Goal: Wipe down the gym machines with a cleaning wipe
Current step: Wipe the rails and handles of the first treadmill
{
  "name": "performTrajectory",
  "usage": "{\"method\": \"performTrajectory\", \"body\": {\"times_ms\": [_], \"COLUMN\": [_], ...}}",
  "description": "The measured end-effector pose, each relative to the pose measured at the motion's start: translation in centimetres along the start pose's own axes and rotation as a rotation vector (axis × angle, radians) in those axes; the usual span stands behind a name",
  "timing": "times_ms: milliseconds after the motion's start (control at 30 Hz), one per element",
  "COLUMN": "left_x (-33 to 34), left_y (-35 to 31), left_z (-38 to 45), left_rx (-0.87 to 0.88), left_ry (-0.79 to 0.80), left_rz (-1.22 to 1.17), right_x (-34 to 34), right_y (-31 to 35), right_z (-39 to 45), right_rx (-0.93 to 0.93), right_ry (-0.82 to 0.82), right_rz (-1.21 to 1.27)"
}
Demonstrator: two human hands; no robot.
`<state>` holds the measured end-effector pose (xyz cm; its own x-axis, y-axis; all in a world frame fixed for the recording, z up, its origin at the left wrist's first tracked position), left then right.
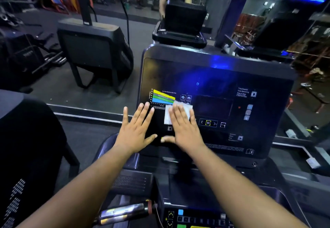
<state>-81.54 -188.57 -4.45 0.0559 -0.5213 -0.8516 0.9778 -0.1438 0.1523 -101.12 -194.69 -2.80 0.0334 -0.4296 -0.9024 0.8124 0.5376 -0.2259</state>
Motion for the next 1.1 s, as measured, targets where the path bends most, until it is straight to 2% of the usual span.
{"method": "performTrajectory", "body": {"times_ms": [167, 300, 533, 633, 700, 800, 933, 1000, 1100], "left_x": [-1.2, -1.3, -0.1, 0.2, 0.1, -0.4, -0.9, -0.8, -0.4], "left_y": [0.7, 1.1, 2.8, 3.3, 3.3, 3.2, 3.5, 3.5, 3.6], "left_z": [1.4, 1.4, -1.5, -2.1, -2.0, -1.4, -1.1, -1.2, -2.0], "left_rx": [-0.014, -0.009, -0.044, -0.04, -0.024, -0.03, -0.041, -0.044, -0.066], "left_ry": [0.006, 0.033, 0.055, 0.077, 0.083, 0.07, 0.079, 0.081, 0.066], "left_rz": [0.024, 0.038, 0.019, 0.038, 0.047, 0.045, 0.057, 0.059, 0.029], "right_x": [-6.2, -6.3, 4.7, 4.5, 2.2, -2.4, -5.1, -4.4, -2.3], "right_y": [-2.3, -1.8, 5.1, 5.0, 3.8, 1.5, 1.3, 2.5, 3.3], "right_z": [8.6, 8.6, -5.0, -4.6, -1.2, 5.0, 9.6, 9.3, 7.4], "right_rx": [0.135, 0.138, -0.203, -0.283, -0.255, -0.081, 0.045, -0.049, -0.41], "right_ry": [-0.082, -0.085, 0.003, -0.068, -0.143, -0.24, -0.258, -0.251, -0.228], "right_rz": [-0.01, -0.003, -0.078, -0.115, -0.095, -0.011, -0.029, -0.058, -0.164]}}
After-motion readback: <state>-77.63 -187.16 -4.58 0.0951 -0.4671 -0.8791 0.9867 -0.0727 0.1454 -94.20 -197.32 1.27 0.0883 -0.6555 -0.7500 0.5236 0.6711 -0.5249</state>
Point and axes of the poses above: each hand's wrist, its own z-axis towards the middle knuckle, its own x-axis out of the palm, y = z × x, the point moved 4 cm from there along z, towards the middle knuckle, and after that the axes turned 4 degrees about x, right-handed, at the moved point
